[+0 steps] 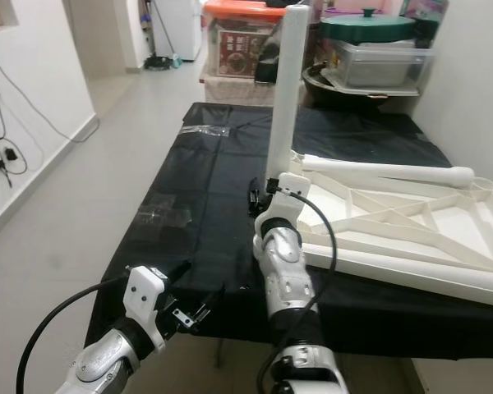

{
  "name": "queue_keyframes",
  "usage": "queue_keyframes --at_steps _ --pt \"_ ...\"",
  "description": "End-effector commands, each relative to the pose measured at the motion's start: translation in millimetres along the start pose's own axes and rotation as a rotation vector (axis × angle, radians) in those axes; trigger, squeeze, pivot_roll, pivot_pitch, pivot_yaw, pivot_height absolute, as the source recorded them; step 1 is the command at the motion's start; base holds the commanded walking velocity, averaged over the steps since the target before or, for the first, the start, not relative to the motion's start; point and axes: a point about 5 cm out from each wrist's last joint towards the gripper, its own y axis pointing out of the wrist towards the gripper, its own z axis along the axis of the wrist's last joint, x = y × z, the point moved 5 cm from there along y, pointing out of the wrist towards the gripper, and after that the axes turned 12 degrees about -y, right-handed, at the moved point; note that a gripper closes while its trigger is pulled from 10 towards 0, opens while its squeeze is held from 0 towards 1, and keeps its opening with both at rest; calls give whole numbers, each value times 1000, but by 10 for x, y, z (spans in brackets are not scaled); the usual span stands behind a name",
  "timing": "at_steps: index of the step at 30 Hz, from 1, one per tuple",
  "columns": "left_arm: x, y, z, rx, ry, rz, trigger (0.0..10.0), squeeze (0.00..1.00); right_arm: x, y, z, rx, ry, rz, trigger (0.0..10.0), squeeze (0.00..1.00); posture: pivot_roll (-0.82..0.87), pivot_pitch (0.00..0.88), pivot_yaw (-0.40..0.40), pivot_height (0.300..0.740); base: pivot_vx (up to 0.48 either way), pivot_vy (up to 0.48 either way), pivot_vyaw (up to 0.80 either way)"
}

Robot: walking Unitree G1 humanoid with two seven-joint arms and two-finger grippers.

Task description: Building children table

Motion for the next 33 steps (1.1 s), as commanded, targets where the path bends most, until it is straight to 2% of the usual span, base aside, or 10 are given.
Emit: queue_keyframes --at_steps 1,5,17,18,20,24,26,28,29,33 --pt "-18 -4 -26 -9 -5 4 10000 0 -368 -11 -44 -9 57 274 10000 0 74 2 -29 740 0 0 0" --pt "-16 -5 -31 -10 -6 3 10000 0 -558 -219 -24 -36 -36 636 10000 0 73 0 -31 740 0 0 0" --pt "-5 -10 -40 -10 -11 3 10000 0 -773 -233 -14 -90 -112 941 10000 0 86 0 -39 740 0 0 0" --pt "-3 -15 -45 -11 -13 4 10000 0 -814 -191 -60 -114 -141 949 0 0 88 0 -41 740 0 0 0" --pt "-3 -15 -45 -11 -13 4 10000 0 -814 -191 -60 -114 -141 949 0 0 88 0 -41 740 0 0 0" --pt "0 -20 -50 -13 -14 4 10000 0 -802 -120 -98 -109 -175 876 0 0 83 0 -40 740 0 0 0" --pt "2 -20 -51 -13 -15 2 10000 0 -761 -64 -91 -84 -184 782 0 0 80 0 -38 740 0 0 0" --pt "2 -21 -56 -17 -15 -3 10000 0 -607 73 -96 -71 -164 547 0 0 74 0 -34 740 0 0 0" --pt "2 -21 -56 -17 -15 -3 10000 0 -607 73 -96 -71 -164 547 0 0 74 0 -34 740 0 0 0" --pt "-4 -18 -57 -19 -16 -5 10000 0 -32 214 -192 -142 -163 -76 0 0 66 0 -29 740 0 0 0"
